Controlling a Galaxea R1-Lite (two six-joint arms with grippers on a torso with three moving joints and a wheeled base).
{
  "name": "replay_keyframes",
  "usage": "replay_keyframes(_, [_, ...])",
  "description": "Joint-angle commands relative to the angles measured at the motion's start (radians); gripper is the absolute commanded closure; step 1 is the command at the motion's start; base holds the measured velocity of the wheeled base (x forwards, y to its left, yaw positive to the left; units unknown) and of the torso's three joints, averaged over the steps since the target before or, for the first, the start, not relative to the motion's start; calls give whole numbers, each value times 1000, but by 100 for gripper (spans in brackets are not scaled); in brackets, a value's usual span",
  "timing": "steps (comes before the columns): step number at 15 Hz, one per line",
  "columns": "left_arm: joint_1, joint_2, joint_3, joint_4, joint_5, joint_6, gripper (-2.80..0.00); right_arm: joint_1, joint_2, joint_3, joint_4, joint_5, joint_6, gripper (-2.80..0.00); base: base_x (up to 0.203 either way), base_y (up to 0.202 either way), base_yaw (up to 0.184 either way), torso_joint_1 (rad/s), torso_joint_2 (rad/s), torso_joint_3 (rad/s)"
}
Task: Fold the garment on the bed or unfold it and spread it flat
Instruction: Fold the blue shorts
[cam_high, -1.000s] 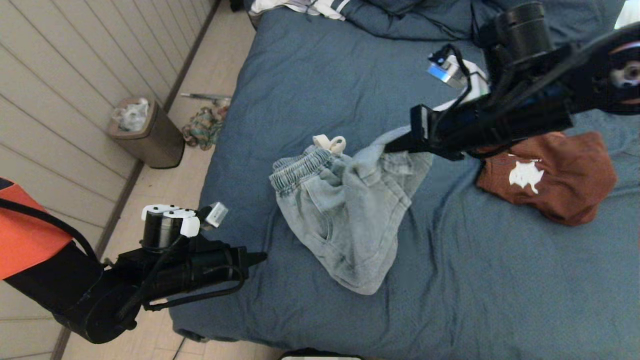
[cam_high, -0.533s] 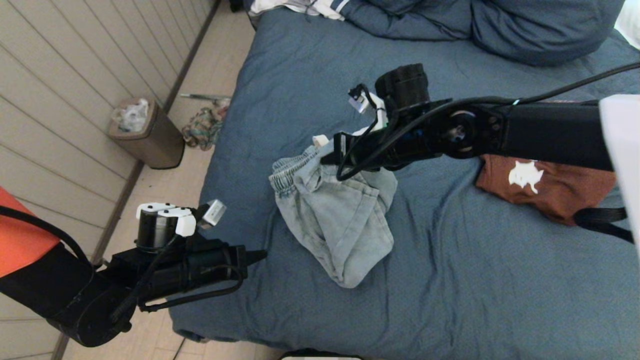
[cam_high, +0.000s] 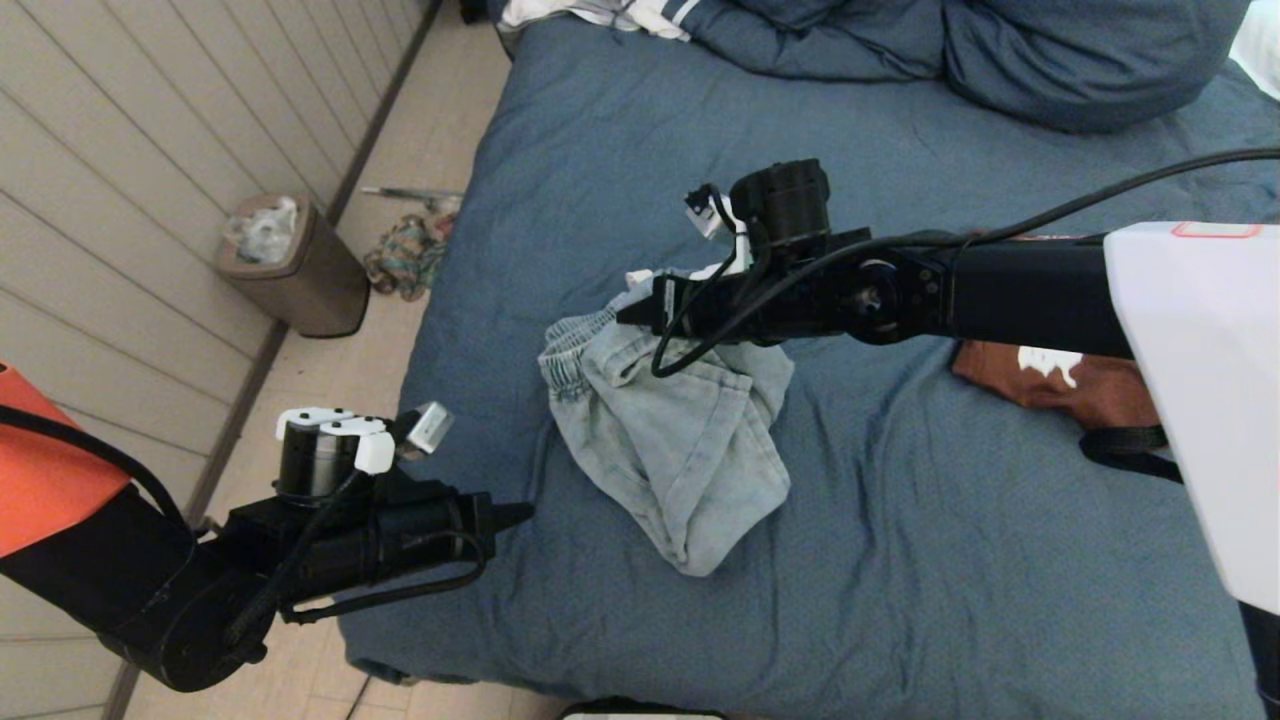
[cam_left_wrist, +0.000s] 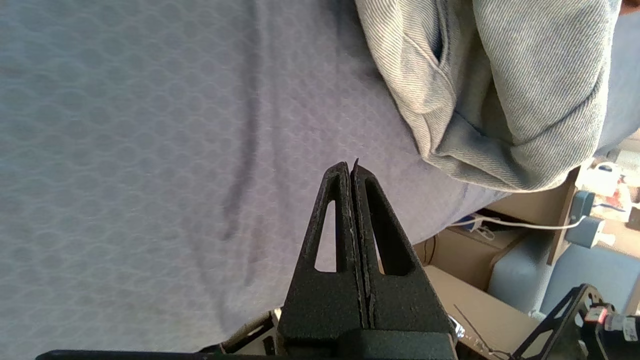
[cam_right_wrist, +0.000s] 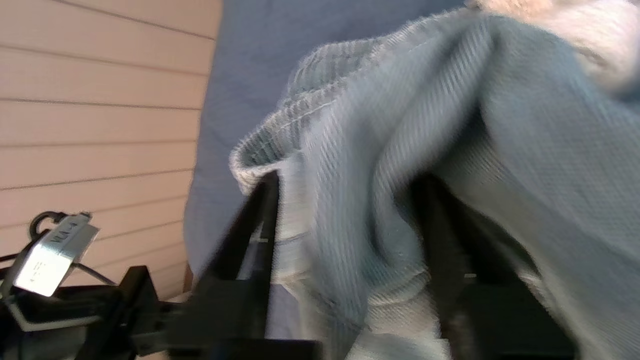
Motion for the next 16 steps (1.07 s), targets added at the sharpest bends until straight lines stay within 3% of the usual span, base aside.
replay_keyframes(1, [0, 2, 3, -5, -4, -3, 0, -8, -33, 2, -6, 0, 2, -280, 0, 0, 0, 0, 0, 0])
replay_keyframes(10, [0, -1, 4, -5, -4, -3, 0, -114, -249, 55, 21, -3, 10, -280, 0, 0, 0, 0, 0, 0])
replay_keyframes(11, [-1, -1, 4, -5, -4, -3, 0, -132, -288, 95, 39, -3, 10, -178, 0, 0, 0, 0, 0, 0])
replay_keyframes(12, [-1, -1, 6, -5, -4, -3, 0, -145, -310, 123, 51, -4, 8, 0, 0, 0, 0, 0, 0, 0])
replay_keyframes(16, [-7, 2, 7, -5, -4, -1, 0, -185, -435, 396, 79, -4, -34, 0, 0, 0, 0, 0, 0, 0])
